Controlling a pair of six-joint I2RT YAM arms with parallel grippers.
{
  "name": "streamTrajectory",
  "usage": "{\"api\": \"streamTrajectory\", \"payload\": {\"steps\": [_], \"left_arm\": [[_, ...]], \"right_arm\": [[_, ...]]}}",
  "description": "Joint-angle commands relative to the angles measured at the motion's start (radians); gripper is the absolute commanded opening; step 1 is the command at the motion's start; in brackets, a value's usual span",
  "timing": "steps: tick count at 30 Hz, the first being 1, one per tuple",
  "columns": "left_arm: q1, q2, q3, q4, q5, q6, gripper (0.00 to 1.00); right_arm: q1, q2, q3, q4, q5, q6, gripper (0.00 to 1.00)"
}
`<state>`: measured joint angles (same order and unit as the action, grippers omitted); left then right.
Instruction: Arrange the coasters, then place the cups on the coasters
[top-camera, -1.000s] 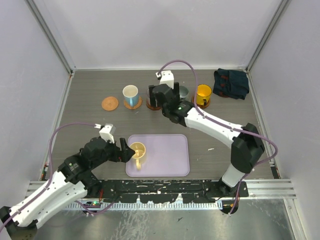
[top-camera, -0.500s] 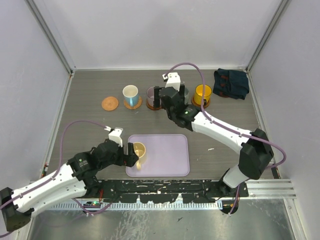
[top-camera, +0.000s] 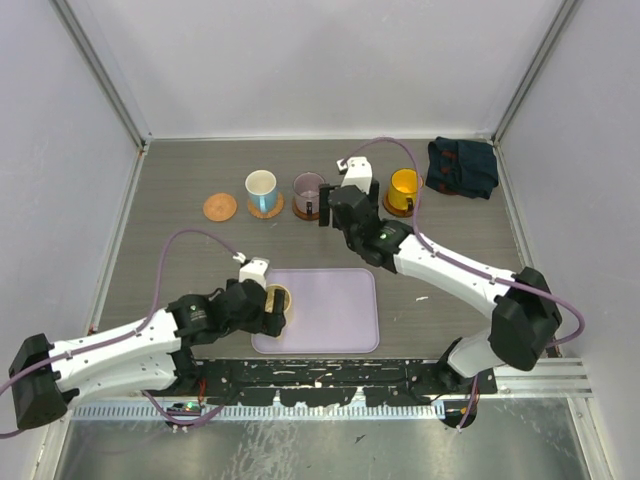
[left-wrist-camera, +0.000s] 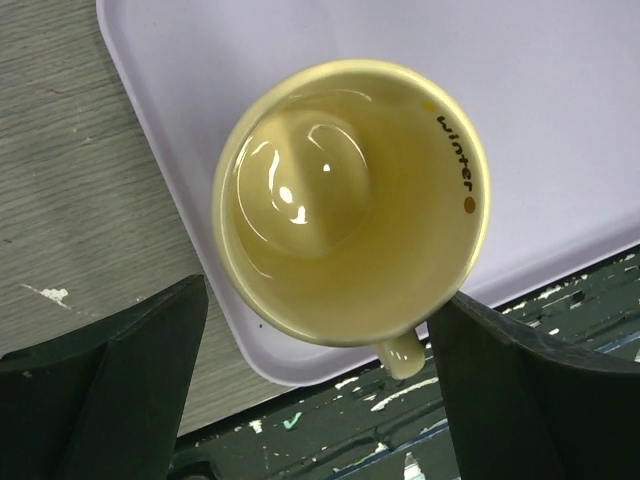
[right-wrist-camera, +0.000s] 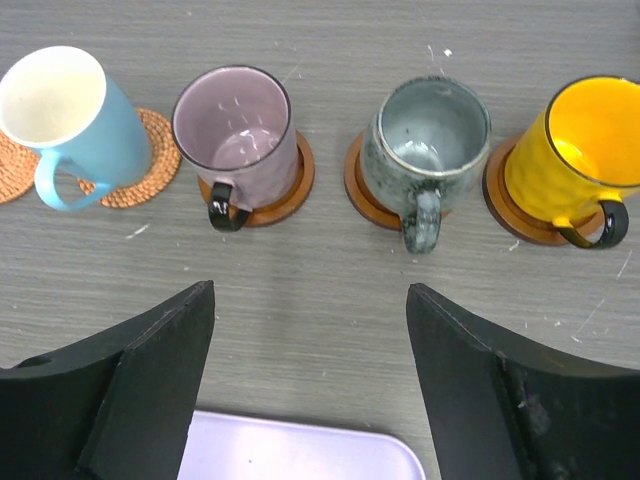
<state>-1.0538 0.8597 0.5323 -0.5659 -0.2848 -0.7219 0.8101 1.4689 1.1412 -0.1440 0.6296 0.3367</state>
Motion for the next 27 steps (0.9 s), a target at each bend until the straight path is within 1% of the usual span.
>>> {"api": "streamTrajectory", "payload": {"steps": [1, 2, 3, 5, 8, 11, 15, 19, 22, 26, 27], "left_arm": [[-0.014, 0.029, 0.069, -0.004, -0.073, -0.043, 0.88], [-0.015, 0.034, 0.074, -0.015, -0.081, -0.05, 0.88], [-0.015, 0.038, 0.078, -0.027, -0.09, -0.058, 0.86], [-0.016, 0.039, 0.085, -0.049, -0.105, -0.07, 0.79], [-0.018, 0.033, 0.092, -0.086, -0.111, -0.08, 0.71], [-0.017, 0.024, 0.097, -0.132, -0.109, -0.092, 0.66], [-0.019, 0.001, 0.083, -0.173, -0.092, -0.115, 0.56], [-0.02, -0.012, 0.064, -0.178, -0.082, -0.122, 0.46], [-0.02, -0.004, 0.066, -0.18, -0.096, -0.116, 0.42], [-0.02, 0.016, 0.067, -0.164, -0.093, -0.106, 0.34], [-0.02, 0.02, 0.063, -0.155, -0.089, -0.103, 0.34]], "right_arm": [[-0.002, -0.082, -0.059, 0.038, 0.008, 0.053, 0.81], [-0.003, -0.095, -0.076, 0.039, 0.01, 0.062, 0.81], [-0.003, -0.107, -0.094, 0.038, 0.011, 0.07, 0.81], [-0.002, -0.131, -0.124, 0.04, 0.012, 0.082, 0.81], [-0.003, -0.158, -0.153, 0.043, 0.012, 0.091, 0.81], [-0.003, -0.17, -0.165, 0.04, 0.01, 0.093, 0.81], [-0.003, -0.174, -0.17, 0.039, -0.001, 0.109, 0.81], [-0.003, -0.163, -0.17, 0.038, -0.023, 0.128, 0.8], [-0.003, -0.148, -0.16, 0.034, -0.037, 0.134, 0.8], [-0.002, -0.13, -0.139, 0.022, -0.042, 0.135, 0.8], [-0.003, -0.127, -0.135, 0.02, -0.044, 0.134, 0.8]]}}
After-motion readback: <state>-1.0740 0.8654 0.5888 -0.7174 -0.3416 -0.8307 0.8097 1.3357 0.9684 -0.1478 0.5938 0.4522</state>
